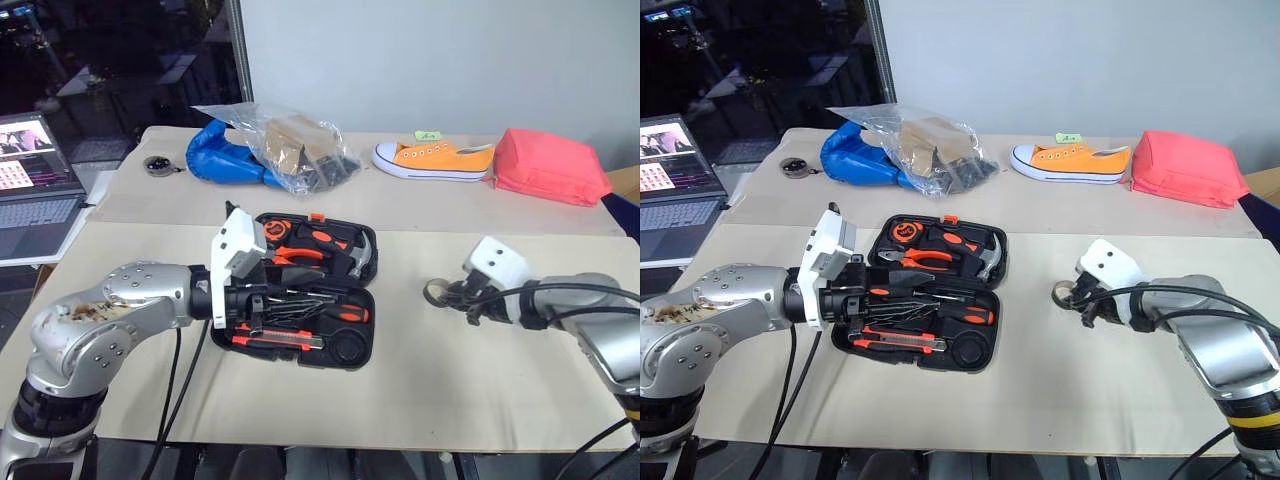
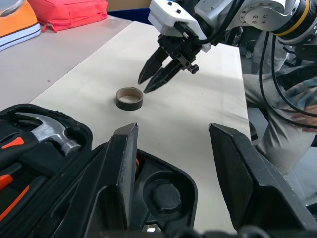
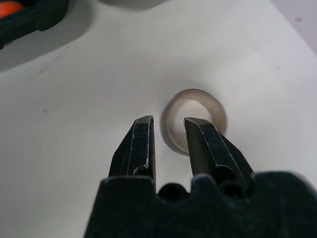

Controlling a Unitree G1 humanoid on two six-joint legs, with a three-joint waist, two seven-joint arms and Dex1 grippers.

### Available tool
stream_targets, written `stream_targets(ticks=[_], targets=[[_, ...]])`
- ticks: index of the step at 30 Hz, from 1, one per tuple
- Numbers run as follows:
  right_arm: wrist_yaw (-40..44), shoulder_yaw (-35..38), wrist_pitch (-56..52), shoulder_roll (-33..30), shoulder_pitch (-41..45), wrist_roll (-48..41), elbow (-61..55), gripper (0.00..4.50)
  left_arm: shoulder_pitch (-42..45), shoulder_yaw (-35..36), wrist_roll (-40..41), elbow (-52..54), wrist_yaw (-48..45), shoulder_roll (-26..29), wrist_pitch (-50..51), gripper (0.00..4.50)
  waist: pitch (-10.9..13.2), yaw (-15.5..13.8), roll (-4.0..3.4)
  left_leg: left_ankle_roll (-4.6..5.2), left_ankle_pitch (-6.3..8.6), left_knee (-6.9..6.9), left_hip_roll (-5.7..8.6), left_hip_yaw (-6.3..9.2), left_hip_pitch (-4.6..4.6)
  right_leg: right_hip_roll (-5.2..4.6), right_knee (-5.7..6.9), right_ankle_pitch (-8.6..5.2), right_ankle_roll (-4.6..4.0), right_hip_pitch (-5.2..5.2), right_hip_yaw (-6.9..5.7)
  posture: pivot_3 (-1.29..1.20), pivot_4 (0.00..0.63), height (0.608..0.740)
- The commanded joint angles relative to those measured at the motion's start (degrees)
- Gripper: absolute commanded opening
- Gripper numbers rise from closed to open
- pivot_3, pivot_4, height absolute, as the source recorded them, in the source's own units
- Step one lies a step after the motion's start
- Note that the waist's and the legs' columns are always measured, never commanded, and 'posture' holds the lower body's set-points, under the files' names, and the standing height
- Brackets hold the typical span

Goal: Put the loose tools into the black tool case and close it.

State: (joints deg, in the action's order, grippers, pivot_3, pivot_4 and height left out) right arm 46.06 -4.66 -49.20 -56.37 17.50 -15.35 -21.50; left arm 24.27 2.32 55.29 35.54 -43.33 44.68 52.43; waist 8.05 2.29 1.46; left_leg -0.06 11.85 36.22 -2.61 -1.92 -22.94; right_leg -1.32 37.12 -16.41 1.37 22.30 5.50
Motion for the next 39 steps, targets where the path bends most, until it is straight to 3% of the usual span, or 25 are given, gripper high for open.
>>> stream_targets(ticks=[1,11,16,17,22,25,30,33,39], targets=[[0.2,-3.0,2.9,1.3,3.0,2.6,2.7,1.22,-0.5,0.5,-0.4,1.9,0.0,0.0,-1.5,2.47,0.0,0.1,0.0,0.0,0.0,0.0,0.0,-0.01,0.01,0.0,0.0,0.0,-0.01,0.0,0.01,0.0,0.15,0.74],[2.1,-10.2,5.7,2.5,8.3,9.3,13.5,1.22,-3.4,2.2,-0.9,2.7,-1.1,0.9,-2.3,2.47,0.0,-0.1,-0.01,0.0,0.0,-0.01,0.01,-0.03,0.0,-0.01,0.0,0.02,-0.02,0.02,0.01,0.0,0.15,0.74],[3.4,-10.0,6.2,3.2,8.2,9.7,14.3,0.05,-4.9,4.2,0.0,3.0,-2.0,2.1,-2.8,2.47,0.0,0.0,-0.01,0.0,0.0,0.0,0.0,-0.02,-0.01,-0.02,0.0,0.02,-0.02,0.02,0.01,0.0,0.15,0.74],[3.3,-9.8,6.5,3.3,8.2,9.9,14.4,0.05,-5.1,4.4,0.1,3.1,-2.1,2.2,-2.9,2.47,0.0,0.0,0.0,0.0,0.0,0.0,0.01,-0.01,0.01,-0.02,0.01,0.02,-0.02,0.01,0.0,0.0,0.15,0.74],[10.6,-3.0,4.8,1.6,6.6,0.6,1.8,0.05,-7.4,4.3,-1.7,3.1,-3.2,2.5,-4.1,2.47,0.0,0.1,-0.05,0.0,0.0,0.01,0.0,-0.02,0.02,-0.01,0.03,0.02,-0.02,0.02,0.01,0.0,0.15,0.74],[15.2,-2.8,3.5,0.6,6.5,-4.7,-7.3,0.05,-12.8,4.9,-6.2,4.3,-5.0,4.0,-8.2,2.47,0.0,0.3,-0.08,0.01,0.01,-0.08,-0.05,0.08,0.01,0.02,0.02,0.02,-0.02,0.04,0.01,0.0,0.15,0.74],[17.0,-14.4,-0.5,4.7,13.8,-5.7,-14.1,0.05,-22.7,12.6,-1.3,2.8,-15.6,6.8,-11.1,2.47,0.0,0.3,-0.05,0.0,0.02,-0.13,-0.16,0.23,0.06,0.05,0.02,0.08,-0.14,0.08,-0.01,0.0,0.15,0.74],[18.6,-22.7,1.3,6.2,18.2,-1.3,-12.2,0.05,-27.6,16.1,-3.4,1.5,-20.4,9.0,-13.4,2.47,0.1,-0.1,-0.09,-0.01,0.0,-0.02,-0.19,0.16,0.08,0.0,0.04,0.07,-0.15,0.02,-0.17,0.0,0.15,0.74],[21.9,-31.0,3.3,7.7,22.9,3.1,-8.7,0.05,-31.2,18.1,-6.9,0.0,-22.9,10.1,-17.3,2.47,0.1,-0.3,-0.1,-0.03,-0.02,0.06,-0.18,-0.07,0.08,-0.14,0.01,0.06,-0.15,0.05,-0.13,0.0,0.15,0.74]])
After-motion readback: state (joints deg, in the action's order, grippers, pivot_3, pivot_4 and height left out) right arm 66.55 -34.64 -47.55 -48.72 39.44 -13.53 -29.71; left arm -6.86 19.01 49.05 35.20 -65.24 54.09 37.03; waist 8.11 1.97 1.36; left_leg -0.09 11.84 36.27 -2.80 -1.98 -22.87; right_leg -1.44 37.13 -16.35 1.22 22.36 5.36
